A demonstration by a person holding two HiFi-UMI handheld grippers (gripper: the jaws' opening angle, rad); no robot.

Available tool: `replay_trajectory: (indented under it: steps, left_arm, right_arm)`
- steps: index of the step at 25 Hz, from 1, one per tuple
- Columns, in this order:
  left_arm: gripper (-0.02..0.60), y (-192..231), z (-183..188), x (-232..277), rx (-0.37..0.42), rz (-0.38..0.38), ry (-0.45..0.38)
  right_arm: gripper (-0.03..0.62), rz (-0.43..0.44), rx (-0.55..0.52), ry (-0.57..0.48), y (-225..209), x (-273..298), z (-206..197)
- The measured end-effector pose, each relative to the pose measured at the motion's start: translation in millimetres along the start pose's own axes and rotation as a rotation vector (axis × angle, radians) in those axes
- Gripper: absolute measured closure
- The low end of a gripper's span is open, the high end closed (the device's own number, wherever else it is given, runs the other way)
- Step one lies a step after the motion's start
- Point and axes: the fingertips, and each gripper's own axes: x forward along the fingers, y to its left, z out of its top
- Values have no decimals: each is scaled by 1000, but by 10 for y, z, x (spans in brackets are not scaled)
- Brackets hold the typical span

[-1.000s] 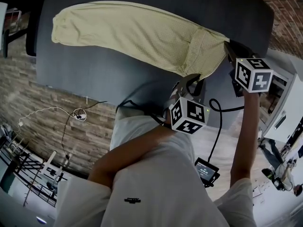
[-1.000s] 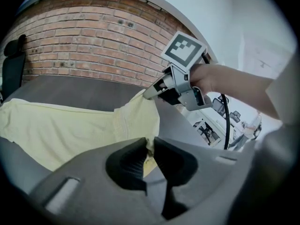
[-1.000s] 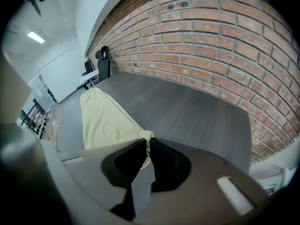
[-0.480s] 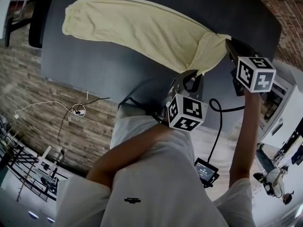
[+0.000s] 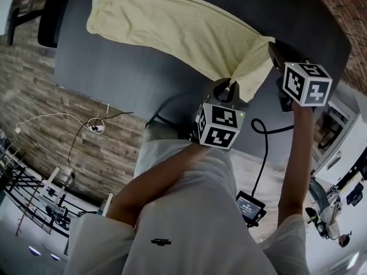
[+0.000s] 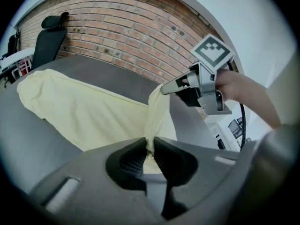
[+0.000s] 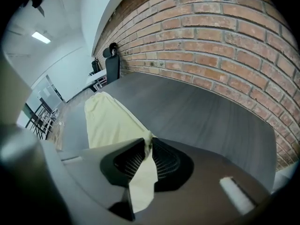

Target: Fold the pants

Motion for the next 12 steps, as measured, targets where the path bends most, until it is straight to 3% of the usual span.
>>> replay_trajectory:
  steps: [7,12]
  left_arm:
    - [528,427,-132,22,-107,38,50]
    - [518,549,-179,39,-110,65,87]
  right_arm:
    - [467,15,-2,1,209,105,93]
    - [454,16,92,-61,201,12,268]
